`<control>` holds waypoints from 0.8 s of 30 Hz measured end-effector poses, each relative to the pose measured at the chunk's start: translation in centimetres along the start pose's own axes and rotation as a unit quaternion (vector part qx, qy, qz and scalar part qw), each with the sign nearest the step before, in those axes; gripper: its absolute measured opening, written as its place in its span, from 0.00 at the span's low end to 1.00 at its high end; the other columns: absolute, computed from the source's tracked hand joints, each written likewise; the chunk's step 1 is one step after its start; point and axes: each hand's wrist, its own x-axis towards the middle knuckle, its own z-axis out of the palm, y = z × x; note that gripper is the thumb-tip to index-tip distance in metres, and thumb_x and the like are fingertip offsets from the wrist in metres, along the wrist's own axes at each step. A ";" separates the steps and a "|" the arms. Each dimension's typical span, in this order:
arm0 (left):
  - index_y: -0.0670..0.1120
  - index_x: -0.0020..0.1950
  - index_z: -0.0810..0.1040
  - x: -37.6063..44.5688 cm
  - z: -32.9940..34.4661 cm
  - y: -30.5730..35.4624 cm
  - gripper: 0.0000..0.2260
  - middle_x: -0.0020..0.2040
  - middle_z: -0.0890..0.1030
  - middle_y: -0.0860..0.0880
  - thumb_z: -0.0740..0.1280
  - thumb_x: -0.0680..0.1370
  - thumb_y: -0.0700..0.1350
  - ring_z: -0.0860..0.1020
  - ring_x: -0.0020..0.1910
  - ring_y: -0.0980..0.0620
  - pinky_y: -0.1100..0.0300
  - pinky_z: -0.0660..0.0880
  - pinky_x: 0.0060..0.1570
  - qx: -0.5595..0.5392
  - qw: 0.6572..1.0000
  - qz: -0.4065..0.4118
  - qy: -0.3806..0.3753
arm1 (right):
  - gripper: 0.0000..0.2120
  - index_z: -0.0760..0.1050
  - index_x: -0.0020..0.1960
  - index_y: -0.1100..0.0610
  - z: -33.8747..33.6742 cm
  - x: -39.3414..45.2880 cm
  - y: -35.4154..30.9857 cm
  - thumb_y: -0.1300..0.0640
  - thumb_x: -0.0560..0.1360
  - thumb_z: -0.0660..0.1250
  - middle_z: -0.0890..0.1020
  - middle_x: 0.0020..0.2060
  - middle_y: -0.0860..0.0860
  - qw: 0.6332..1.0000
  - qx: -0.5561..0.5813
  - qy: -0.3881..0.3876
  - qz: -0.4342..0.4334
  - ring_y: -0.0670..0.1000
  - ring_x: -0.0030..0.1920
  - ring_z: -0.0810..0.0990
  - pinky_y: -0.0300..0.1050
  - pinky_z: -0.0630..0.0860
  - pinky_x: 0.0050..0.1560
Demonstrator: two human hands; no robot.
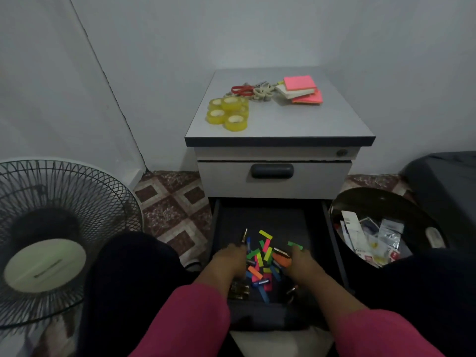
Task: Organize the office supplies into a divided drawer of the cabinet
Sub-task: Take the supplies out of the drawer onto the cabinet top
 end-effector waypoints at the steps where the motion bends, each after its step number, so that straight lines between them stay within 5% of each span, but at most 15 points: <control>1: 0.45 0.74 0.58 0.0 0.5 -0.3 0.31 0.69 0.64 0.39 0.70 0.75 0.44 0.70 0.65 0.39 0.49 0.72 0.61 0.013 0.999 -0.018 -0.032 | 0.26 0.63 0.69 0.57 -0.1 -0.9 -0.2 0.54 0.75 0.67 0.69 0.66 0.59 0.999 -0.032 -0.034 0.015 0.59 0.64 0.73 0.47 0.74 0.60; 4: 0.43 0.77 0.53 -0.2 1.6 -0.3 0.36 0.71 0.61 0.37 0.70 0.75 0.42 0.68 0.67 0.40 0.49 0.70 0.62 0.035 0.996 -0.051 -0.066 | 0.21 0.53 0.74 0.66 -2.8 -5.4 -4.3 0.64 0.82 0.53 0.63 0.71 0.60 0.988 -0.042 -0.146 -0.019 0.58 0.72 0.65 0.22 0.70 0.39; 6: 0.43 0.78 0.50 0.1 2.6 0.0 0.33 0.72 0.61 0.36 0.65 0.78 0.42 0.66 0.68 0.40 0.50 0.70 0.62 0.029 0.995 -0.066 -0.071 | 0.20 0.50 0.74 0.68 -4.0 -6.8 -5.8 0.67 0.83 0.49 0.62 0.72 0.61 0.983 -0.044 -0.174 -0.039 0.56 0.73 0.61 0.18 0.65 0.33; 7: 0.43 0.78 0.49 0.3 3.1 0.1 0.32 0.73 0.61 0.37 0.63 0.79 0.41 0.65 0.69 0.41 0.50 0.69 0.63 0.021 0.994 -0.075 -0.073 | 0.22 0.51 0.75 0.65 -2.5 -5.2 -4.3 0.65 0.83 0.52 0.64 0.71 0.58 0.980 -0.078 -0.180 -0.019 0.55 0.71 0.64 0.18 0.67 0.40; 9: 0.42 0.78 0.48 0.6 3.8 0.3 0.32 0.74 0.60 0.39 0.62 0.80 0.42 0.63 0.71 0.41 0.50 0.66 0.66 0.001 0.993 -0.095 -0.074 | 0.29 0.55 0.77 0.55 1.6 -0.7 1.0 0.59 0.79 0.62 0.70 0.69 0.56 0.977 -0.156 -0.147 -0.005 0.56 0.67 0.71 0.37 0.72 0.61; 10: 0.42 0.78 0.48 0.7 3.9 0.3 0.33 0.75 0.60 0.41 0.63 0.80 0.43 0.63 0.72 0.41 0.50 0.65 0.68 -0.017 0.992 -0.100 -0.075 | 0.31 0.56 0.76 0.53 1.9 -0.6 1.6 0.57 0.77 0.64 0.72 0.67 0.56 0.978 -0.153 -0.143 -0.006 0.55 0.65 0.73 0.45 0.71 0.64; 17: 0.46 0.77 0.57 0.8 5.0 0.2 0.27 0.72 0.64 0.41 0.63 0.79 0.43 0.68 0.68 0.44 0.55 0.67 0.65 -0.136 0.982 -0.127 -0.040 | 0.26 0.66 0.70 0.54 2.4 0.1 1.5 0.50 0.76 0.68 0.75 0.64 0.55 0.974 -0.164 -0.146 -0.048 0.53 0.62 0.75 0.44 0.71 0.60; 24: 0.44 0.72 0.63 1.3 4.6 1.1 0.33 0.68 0.65 0.41 0.75 0.71 0.44 0.71 0.65 0.44 0.54 0.71 0.63 -0.185 0.980 -0.071 -0.012 | 0.17 0.73 0.63 0.54 2.6 1.0 1.5 0.53 0.76 0.67 0.78 0.58 0.53 0.983 -0.131 -0.109 -0.069 0.53 0.57 0.77 0.43 0.72 0.54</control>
